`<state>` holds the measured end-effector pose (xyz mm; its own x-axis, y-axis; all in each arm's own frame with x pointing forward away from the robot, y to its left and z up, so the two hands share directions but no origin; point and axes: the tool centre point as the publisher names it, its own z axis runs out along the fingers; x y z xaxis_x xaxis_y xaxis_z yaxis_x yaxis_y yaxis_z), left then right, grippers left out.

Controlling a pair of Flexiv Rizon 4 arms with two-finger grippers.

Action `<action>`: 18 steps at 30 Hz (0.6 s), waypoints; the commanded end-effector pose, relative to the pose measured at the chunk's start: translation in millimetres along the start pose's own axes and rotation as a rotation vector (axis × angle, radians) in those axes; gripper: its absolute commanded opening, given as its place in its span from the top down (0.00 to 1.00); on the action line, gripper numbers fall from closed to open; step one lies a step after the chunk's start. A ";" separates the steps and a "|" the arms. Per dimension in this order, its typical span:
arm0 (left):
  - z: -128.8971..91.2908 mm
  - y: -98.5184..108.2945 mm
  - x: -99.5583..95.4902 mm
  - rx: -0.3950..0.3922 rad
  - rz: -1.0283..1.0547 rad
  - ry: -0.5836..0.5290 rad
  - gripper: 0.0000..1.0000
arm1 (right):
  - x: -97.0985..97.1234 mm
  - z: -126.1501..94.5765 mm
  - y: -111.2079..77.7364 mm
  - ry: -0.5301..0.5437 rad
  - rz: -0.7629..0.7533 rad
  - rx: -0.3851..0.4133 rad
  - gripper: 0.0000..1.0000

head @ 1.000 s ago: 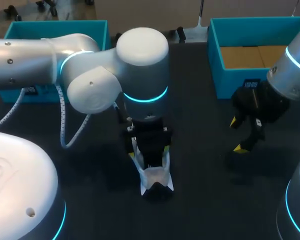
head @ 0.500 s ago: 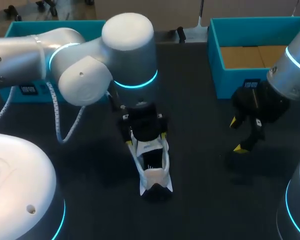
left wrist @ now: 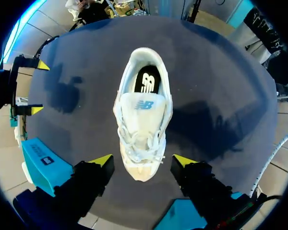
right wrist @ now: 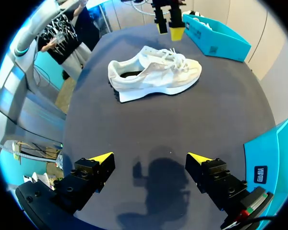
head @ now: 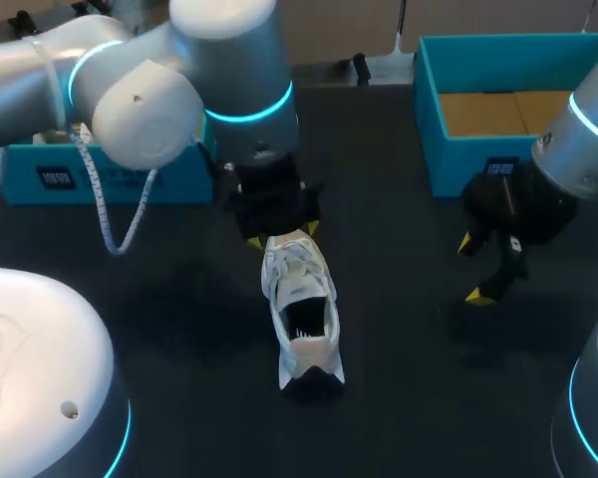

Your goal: Take the shoe out of the shoebox, open the shoe tongue, remove and reinsert the insole, then place the shoe into the shoebox

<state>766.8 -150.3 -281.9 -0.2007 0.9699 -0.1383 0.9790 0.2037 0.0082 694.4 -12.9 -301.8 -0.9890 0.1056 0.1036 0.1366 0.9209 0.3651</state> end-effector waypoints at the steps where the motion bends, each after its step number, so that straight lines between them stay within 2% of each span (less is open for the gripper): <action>1: 1.1 -11.8 0.0 0.018 0.027 -0.005 0.67 | 1.0 0.3 0.3 -0.002 0.001 0.003 0.00; 5: 11.7 -24.9 -3.2 0.034 0.043 0.000 0.67 | 1.0 0.3 0.3 -0.002 0.001 0.003 0.00; 13: 39.0 -42.3 -6.5 0.124 0.057 0.006 0.67 | 1.0 0.3 0.3 -0.002 0.001 0.003 0.00; 18: 64.9 -57.9 -8.8 0.183 0.067 0.025 0.67 | 1.0 0.3 0.3 -0.002 0.001 0.003 0.00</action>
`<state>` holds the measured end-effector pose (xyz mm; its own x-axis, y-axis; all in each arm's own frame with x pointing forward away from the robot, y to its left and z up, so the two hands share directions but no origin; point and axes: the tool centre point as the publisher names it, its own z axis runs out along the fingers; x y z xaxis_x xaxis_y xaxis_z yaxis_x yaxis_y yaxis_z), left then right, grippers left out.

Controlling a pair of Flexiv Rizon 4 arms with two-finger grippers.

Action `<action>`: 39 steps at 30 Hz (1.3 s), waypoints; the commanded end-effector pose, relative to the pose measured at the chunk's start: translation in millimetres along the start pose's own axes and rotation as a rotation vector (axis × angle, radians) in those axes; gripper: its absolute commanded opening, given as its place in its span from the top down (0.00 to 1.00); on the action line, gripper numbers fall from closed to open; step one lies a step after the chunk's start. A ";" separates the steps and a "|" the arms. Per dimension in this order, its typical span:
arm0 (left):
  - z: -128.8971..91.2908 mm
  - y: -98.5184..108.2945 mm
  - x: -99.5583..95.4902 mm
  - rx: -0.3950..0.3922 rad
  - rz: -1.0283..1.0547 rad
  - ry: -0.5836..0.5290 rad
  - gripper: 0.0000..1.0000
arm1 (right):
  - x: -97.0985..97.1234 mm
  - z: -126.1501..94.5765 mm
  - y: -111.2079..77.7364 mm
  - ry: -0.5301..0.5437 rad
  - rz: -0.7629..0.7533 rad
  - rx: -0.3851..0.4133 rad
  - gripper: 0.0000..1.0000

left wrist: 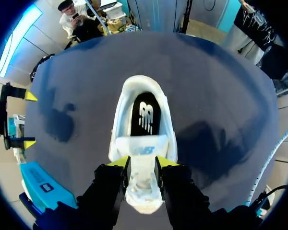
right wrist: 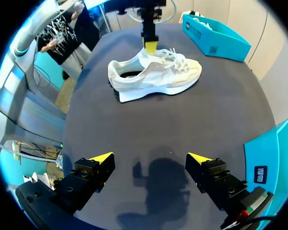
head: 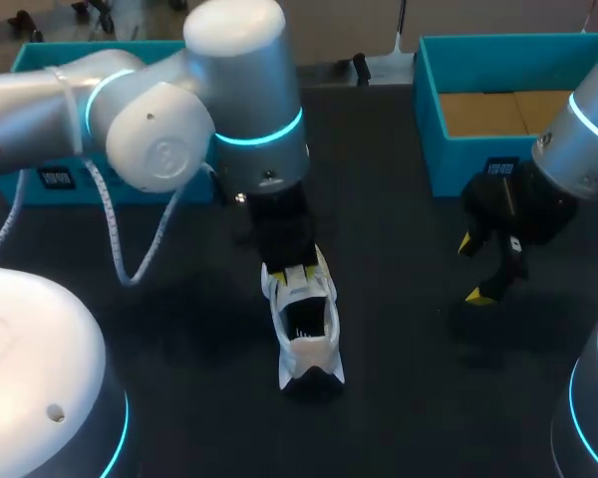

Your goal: Take the shoe out of the shoebox, open the shoe tongue, remove and reinsert the insole, then place the shoe into the shoebox

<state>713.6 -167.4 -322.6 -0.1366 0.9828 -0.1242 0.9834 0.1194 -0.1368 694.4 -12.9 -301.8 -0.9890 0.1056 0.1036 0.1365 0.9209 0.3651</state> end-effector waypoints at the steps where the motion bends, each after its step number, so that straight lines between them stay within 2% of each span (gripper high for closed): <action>1: 27.0 1.0 -9.2 0.033 0.003 0.011 0.66 | 1.0 0.3 0.3 -0.002 0.001 0.003 0.00; 3: 27.8 -0.7 -9.1 0.031 0.004 0.016 0.65 | 1.0 0.3 0.3 -0.002 0.001 0.003 0.00; 8: 2.0 -2.3 -6.7 -0.015 0.003 -0.002 0.65 | 1.0 0.3 0.3 -0.002 0.001 0.003 0.00; 11: -2.3 -4.5 -6.3 -0.025 0.004 -0.002 0.65 | 1.0 0.3 0.3 -0.002 0.001 0.003 0.00; 19: 36.9 -6.6 -7.7 0.034 -0.023 0.040 0.65 | 1.0 0.3 0.3 -0.002 0.001 0.003 0.00; 23: 24.8 -9.4 -3.2 0.020 -0.019 0.023 0.65 | 1.0 0.3 0.3 -0.002 0.001 0.003 0.00; 28: -12.5 -22.8 1.0 -0.032 -0.059 0.003 0.51 | 1.0 0.3 0.3 -0.002 0.001 0.003 0.00; 31: -26.7 -32.4 2.9 -0.039 -0.189 -0.024 0.19 | 1.0 0.3 0.3 -0.002 0.001 0.003 0.00; 32: -30.6 -35.1 4.4 -0.035 -0.236 -0.036 0.00 | 1.0 0.3 0.3 -0.002 0.001 0.003 0.00; 34: -39.3 -42.1 7.5 -0.048 -0.281 -0.030 0.00 | 1.0 0.3 0.3 -0.002 0.001 0.003 0.00; 35: -43.8 -46.7 8.1 -0.096 -0.286 0.024 0.00 | 1.0 0.3 0.3 -0.002 0.001 0.003 0.00; 39: -43.8 -46.7 8.1 -0.096 -0.286 0.024 0.00 | 1.0 0.3 0.3 -0.002 0.001 0.003 0.00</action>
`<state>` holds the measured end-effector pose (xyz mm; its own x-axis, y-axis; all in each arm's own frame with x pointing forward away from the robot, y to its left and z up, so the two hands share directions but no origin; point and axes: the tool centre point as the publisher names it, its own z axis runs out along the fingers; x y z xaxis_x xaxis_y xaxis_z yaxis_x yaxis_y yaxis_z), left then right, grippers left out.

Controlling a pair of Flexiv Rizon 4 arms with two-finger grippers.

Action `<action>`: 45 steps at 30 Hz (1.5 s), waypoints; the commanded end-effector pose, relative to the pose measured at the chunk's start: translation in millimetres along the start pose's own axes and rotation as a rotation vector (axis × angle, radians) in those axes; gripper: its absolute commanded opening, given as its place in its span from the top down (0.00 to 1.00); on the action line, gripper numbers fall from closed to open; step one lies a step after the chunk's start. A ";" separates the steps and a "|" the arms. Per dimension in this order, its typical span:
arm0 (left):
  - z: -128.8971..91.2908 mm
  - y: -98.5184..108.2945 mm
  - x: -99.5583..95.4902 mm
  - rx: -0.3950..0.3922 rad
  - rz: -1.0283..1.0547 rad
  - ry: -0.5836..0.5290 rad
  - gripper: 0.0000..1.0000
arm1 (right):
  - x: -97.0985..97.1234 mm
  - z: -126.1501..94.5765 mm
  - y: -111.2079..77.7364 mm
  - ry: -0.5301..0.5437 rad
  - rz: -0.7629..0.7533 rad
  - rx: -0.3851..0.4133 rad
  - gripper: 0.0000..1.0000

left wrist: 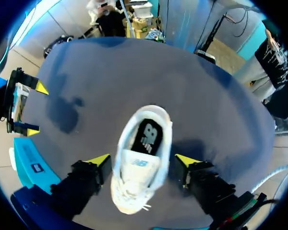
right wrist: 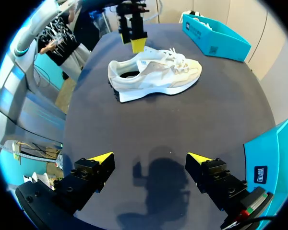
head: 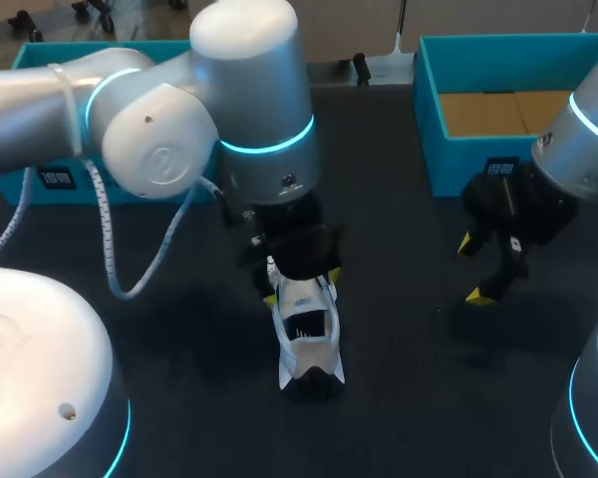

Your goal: Take the shoe out of the shoebox, open the shoe tongue, remove and reinsert the insole, then place the shoe into the shoebox

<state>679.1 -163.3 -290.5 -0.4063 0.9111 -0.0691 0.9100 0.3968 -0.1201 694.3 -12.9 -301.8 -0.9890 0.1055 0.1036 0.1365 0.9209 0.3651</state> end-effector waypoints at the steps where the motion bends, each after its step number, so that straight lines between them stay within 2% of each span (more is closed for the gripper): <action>1: -16.1 -6.9 5.9 -0.052 -0.001 -0.001 0.00 | 1.0 0.3 0.2 -0.003 0.001 0.003 0.00; 8: -16.1 -6.9 5.9 -0.052 -0.001 -0.001 0.00 | 1.0 0.3 0.2 -0.003 0.001 0.003 0.00; 9: -16.4 -8.7 8.2 -0.012 -0.013 -0.010 0.00 | 1.0 0.3 0.2 -0.003 0.001 0.003 0.00; 11: -18.1 -17.0 12.3 0.039 -0.153 -0.028 0.00 | 1.0 0.3 0.2 -0.003 0.001 0.003 0.00; 13: -22.3 -23.9 12.9 0.090 -0.488 0.032 0.00 | 1.0 0.3 0.2 -0.003 0.001 0.003 0.00; 14: -27.0 -25.0 16.6 0.068 -0.698 0.025 0.00 | 1.0 0.3 0.2 -0.003 0.001 0.003 0.00; 15: -38.9 -36.7 29.1 -0.070 -0.769 -0.039 0.00 | 1.0 0.3 0.2 -0.003 0.001 0.003 0.00; 25: -38.9 -36.7 29.1 -0.070 -0.769 -0.039 0.00 | 1.0 0.3 0.2 -0.003 0.001 0.003 0.00; 28: -26.0 -39.7 27.2 -0.061 -0.859 0.003 0.00 | 1.0 0.3 0.2 -0.003 0.001 0.003 0.00; 30: -16.5 -46.6 23.3 -0.112 -0.939 0.030 0.00 | 1.0 0.3 0.2 -0.003 0.001 0.003 0.00; 33: -6.3 -56.7 20.5 -0.148 -1.009 0.043 0.00 | 1.0 0.3 0.2 -0.003 0.001 0.003 0.00; 35: -3.8 -59.5 20.4 -0.099 -1.036 0.063 0.00 | 1.0 0.3 0.2 -0.003 0.001 0.003 0.00; 37: -2.5 -59.4 19.3 -0.158 -1.108 0.087 0.00 | 1.0 0.3 0.2 -0.003 0.001 0.003 0.00; 45: -2.5 -59.4 19.3 -0.158 -1.108 0.087 0.00 | 1.0 0.3 0.2 -0.003 0.001 0.003 0.00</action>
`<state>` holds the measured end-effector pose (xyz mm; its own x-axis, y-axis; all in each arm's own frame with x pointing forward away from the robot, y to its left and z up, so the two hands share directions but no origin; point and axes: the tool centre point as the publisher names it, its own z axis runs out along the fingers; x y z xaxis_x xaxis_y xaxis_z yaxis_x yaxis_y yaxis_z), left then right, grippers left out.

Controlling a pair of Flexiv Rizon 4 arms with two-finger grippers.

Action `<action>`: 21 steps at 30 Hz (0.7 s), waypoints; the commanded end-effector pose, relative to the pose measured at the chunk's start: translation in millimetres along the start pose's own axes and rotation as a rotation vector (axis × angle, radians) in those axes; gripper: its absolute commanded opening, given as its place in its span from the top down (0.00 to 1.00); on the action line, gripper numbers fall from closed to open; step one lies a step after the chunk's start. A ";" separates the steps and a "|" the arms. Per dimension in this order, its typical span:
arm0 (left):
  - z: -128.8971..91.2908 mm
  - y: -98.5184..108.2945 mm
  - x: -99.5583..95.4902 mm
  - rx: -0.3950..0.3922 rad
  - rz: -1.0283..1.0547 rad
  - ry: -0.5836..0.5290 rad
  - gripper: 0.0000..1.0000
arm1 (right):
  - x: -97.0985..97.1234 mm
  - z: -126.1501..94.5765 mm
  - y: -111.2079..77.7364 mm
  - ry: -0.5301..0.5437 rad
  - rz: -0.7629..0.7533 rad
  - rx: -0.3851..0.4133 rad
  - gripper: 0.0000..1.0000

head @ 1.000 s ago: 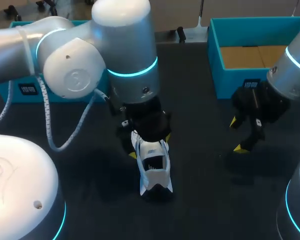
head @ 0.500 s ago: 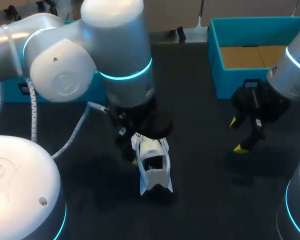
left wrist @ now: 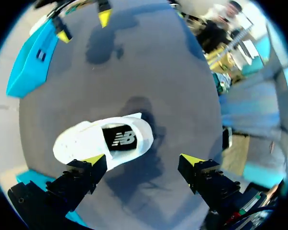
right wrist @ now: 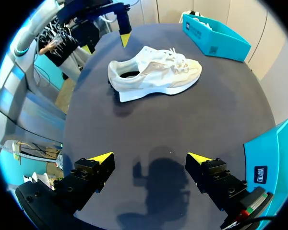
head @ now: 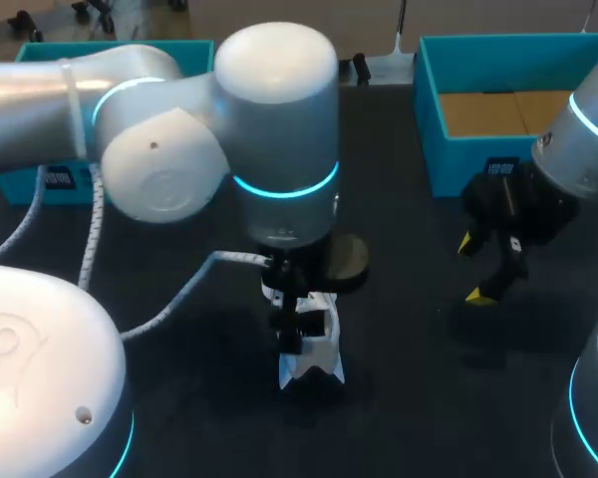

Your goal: Take the shoe out of the shoebox, open the shoe tongue, remove and reinsert the insole, then place the shoe into the shoebox

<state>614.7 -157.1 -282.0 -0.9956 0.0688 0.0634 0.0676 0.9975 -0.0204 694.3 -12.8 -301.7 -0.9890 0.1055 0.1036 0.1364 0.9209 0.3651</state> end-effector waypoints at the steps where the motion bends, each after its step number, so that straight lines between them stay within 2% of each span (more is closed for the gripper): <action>1: 0.3 -11.7 -3.6 -0.074 -0.020 0.005 0.00 | 0.9 0.3 0.2 -0.003 0.001 0.003 0.00; 5: 17.5 -18.7 1.2 -0.068 -0.018 -0.004 0.00 | 0.9 0.3 0.2 -0.003 0.001 0.003 0.00; 14: 39.0 -18.4 15.0 -0.038 -0.088 -0.043 0.00 | 0.9 0.3 0.2 -0.003 0.001 0.003 0.00; 19: 50.8 -17.6 15.0 -0.035 -0.156 -0.078 0.00 | 0.9 0.3 0.2 -0.003 0.001 0.003 0.00; 21: 58.1 -15.6 13.5 -0.012 -0.162 -0.066 0.00 | 0.9 0.3 0.2 -0.003 0.001 0.003 0.00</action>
<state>598.7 -176.9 -328.9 -0.9951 -0.0974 -0.0160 -0.0978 0.9949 0.0256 694.3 -12.8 -301.8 -0.9890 0.1056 0.1036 0.1366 0.9209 0.3651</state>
